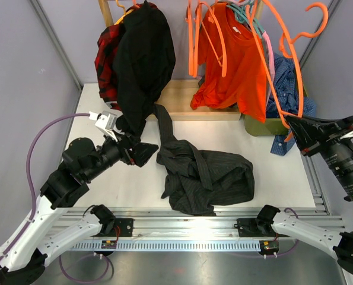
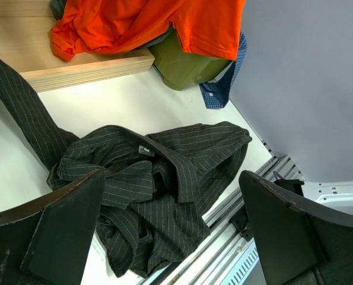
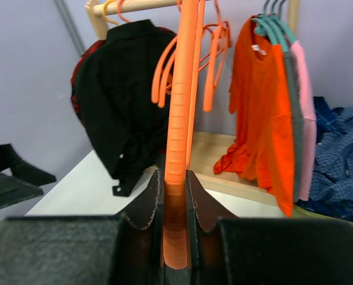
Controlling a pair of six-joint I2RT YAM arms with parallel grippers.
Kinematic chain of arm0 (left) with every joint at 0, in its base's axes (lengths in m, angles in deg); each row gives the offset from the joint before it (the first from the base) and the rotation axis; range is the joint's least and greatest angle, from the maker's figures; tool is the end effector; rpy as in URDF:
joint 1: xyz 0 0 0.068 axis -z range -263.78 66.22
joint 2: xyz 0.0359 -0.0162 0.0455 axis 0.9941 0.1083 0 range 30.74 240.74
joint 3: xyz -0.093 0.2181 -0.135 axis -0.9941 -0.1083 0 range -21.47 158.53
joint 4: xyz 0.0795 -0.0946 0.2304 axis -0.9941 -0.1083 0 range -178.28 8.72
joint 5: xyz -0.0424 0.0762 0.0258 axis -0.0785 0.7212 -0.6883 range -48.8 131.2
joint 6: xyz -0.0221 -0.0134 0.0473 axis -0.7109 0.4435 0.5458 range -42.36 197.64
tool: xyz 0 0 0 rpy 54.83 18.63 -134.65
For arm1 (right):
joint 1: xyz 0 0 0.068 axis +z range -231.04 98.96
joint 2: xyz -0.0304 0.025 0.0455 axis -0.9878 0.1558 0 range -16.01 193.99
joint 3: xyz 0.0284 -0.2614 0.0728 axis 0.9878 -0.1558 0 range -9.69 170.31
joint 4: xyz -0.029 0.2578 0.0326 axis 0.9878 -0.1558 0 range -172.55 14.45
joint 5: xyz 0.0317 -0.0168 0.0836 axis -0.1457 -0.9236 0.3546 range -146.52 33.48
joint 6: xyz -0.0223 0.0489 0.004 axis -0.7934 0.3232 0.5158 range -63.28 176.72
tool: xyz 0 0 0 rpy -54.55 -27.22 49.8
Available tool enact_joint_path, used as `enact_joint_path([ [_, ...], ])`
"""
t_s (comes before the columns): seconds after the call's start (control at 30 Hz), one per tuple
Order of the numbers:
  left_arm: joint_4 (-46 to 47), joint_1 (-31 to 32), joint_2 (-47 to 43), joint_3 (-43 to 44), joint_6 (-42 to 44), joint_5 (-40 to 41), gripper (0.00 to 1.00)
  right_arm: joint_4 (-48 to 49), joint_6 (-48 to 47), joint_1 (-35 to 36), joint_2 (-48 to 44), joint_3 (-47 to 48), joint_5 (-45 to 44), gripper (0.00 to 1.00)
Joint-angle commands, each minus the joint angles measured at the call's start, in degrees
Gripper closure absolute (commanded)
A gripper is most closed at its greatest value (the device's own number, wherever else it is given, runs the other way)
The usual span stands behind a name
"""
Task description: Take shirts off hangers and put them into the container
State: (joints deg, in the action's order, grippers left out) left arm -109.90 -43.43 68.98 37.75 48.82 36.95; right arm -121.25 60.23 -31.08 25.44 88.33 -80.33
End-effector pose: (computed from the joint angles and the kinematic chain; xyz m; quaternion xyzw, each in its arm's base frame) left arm 0.0961 -0.0851 0.4061 0.0998 0.7458 -0.3965 0.5259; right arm 0.0185 -0.0003 0.5459 -0.0996 0.6354 0.2220 0.7328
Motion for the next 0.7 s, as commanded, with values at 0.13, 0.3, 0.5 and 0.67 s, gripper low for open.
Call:
enact_joint_path([
  [0.13, 2.6, 0.1, 0.2, -0.2, -0.4, -0.6, 0.01, 4.5, -3.1, 0.3, 4.3, -1.6, -8.7, 1.00],
  [0.3, 2.5, 0.1, 0.1, -0.5, -0.4, -0.8, 0.01, 7.5, -5.2, 0.3, 6.9, -3.9, -12.0, 1.00],
  [0.5, 2.3, 0.1, -1.5, -1.3, -0.5, -0.6, 0.01, 10.1, -6.0, 0.3, 10.6, -5.6, -14.1, 1.00],
  [0.67, 1.6, 0.1, -2.7, -2.0, -0.3, 0.0, 0.01, 12.5, -7.6, 0.2, 14.0, -5.0, -14.2, 1.00],
])
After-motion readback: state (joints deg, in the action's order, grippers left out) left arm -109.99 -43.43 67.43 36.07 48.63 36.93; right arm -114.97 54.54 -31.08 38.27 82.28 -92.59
